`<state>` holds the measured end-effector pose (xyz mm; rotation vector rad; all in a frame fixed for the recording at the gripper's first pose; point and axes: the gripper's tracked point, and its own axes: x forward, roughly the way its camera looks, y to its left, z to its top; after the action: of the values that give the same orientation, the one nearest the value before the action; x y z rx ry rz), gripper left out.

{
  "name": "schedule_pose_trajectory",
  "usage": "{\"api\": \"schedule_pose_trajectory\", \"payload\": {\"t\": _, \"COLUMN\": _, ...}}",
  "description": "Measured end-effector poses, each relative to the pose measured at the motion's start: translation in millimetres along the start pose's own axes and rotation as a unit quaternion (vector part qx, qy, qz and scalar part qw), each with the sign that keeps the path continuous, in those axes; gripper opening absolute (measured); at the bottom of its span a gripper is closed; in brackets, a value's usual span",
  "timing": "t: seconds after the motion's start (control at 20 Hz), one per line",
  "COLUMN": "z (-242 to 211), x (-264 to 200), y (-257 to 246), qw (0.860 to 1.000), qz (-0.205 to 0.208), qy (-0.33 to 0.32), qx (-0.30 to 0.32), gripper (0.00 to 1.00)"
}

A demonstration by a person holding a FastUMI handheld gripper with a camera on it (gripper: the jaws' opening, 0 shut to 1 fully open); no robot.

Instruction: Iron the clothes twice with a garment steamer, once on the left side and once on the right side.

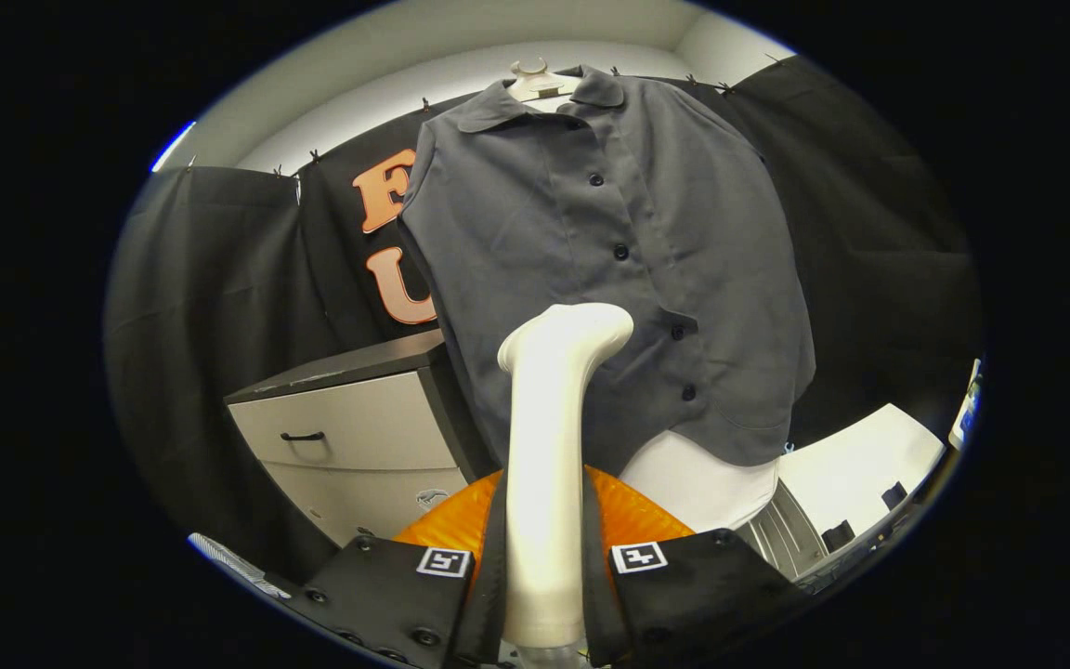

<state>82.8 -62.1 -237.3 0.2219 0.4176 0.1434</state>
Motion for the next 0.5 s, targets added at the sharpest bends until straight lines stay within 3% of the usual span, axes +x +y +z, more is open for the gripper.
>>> {"api": "schedule_pose_trajectory", "payload": {"t": 0.5, "z": 74, "x": -33, "y": 25, "qw": 0.996, "qz": 0.019, "qy": -0.085, "qx": -0.016, "gripper": 0.41}}
